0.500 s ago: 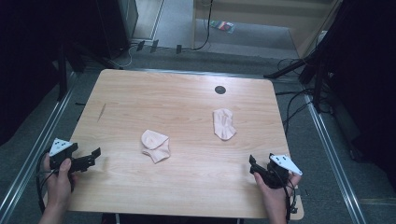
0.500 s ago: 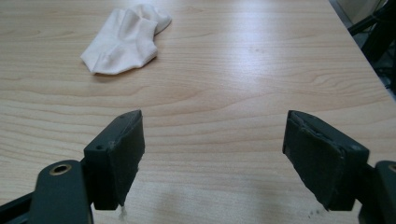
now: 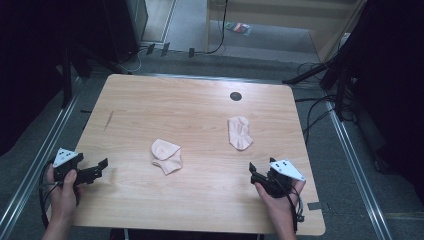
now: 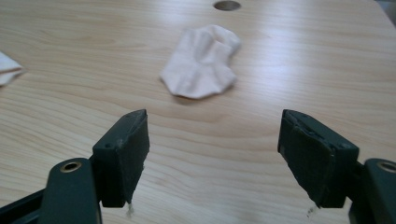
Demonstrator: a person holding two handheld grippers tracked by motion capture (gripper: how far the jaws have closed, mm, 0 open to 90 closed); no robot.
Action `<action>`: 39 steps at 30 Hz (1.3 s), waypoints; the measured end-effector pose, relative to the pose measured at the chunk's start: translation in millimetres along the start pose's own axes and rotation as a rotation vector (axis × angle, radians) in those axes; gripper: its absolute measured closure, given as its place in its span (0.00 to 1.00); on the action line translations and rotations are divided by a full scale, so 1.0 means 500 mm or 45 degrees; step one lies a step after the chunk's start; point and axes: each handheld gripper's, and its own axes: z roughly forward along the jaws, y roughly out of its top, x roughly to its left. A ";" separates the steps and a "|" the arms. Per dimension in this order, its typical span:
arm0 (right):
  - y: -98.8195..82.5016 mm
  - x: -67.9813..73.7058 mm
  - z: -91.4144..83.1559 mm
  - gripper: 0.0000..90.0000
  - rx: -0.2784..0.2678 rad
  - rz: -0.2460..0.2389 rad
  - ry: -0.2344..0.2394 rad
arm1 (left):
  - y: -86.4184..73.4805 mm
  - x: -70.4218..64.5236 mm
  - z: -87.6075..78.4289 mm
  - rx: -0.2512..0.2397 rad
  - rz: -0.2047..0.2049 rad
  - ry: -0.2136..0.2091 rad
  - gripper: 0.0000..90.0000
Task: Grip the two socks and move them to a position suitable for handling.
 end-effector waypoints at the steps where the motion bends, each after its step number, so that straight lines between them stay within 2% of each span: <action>1: 0.006 0.012 0.001 0.30 0.004 -0.008 0.022 | 0.000 0.000 0.000 -0.001 0.000 -0.001 0.06; 4: 0.021 0.051 0.007 0.32 0.012 -0.068 0.090 | 0.000 -0.001 -0.001 -0.001 0.000 -0.005 0.06; 5: 0.021 0.051 0.007 0.32 0.012 -0.068 0.090 | 0.000 -0.001 -0.001 -0.001 0.000 -0.005 0.06; 6: 0.030 0.081 0.012 0.32 0.021 -0.102 0.131 | -0.001 -0.001 -0.001 -0.003 0.002 -0.005 0.06; 13: 0.054 0.148 0.034 0.33 0.021 -0.139 0.222 | -0.001 0.000 -0.001 -0.003 0.001 -0.007 0.06; 17: 0.064 0.181 0.053 0.37 0.035 -0.154 0.274 | -0.001 -0.001 -0.001 -0.003 0.002 -0.007 0.06; 18: 0.064 0.181 0.053 0.37 0.035 -0.154 0.274 | -0.001 -0.001 -0.001 -0.003 0.002 -0.007 0.06; 19: 0.065 0.202 0.066 0.39 0.045 -0.170 0.309 | -0.001 -0.001 -0.001 -0.003 0.002 -0.007 0.06; 22: 0.064 0.219 0.077 0.40 0.057 -0.189 0.337 | -0.001 -0.001 -0.001 -0.004 0.001 -0.007 0.06; 23: 0.062 0.241 0.091 0.41 0.077 -0.220 0.361 | -0.001 -0.001 -0.001 -0.004 0.002 -0.008 0.06; 26: 0.059 0.268 0.105 0.41 0.091 -0.246 0.391 | -0.001 -0.001 -0.001 -0.004 0.001 -0.009 0.06; 32: 0.050 0.320 0.122 0.44 0.113 -0.294 0.450 | -0.001 0.000 -0.001 -0.003 0.002 -0.007 0.06; 38: 0.040 0.371 0.140 0.50 0.141 -0.333 0.537 | -0.001 -0.001 -0.001 -0.003 0.006 -0.007 0.06; 39: 0.040 0.371 0.140 0.50 0.141 -0.333 0.537 | -0.001 -0.001 -0.001 -0.003 0.006 -0.007 0.06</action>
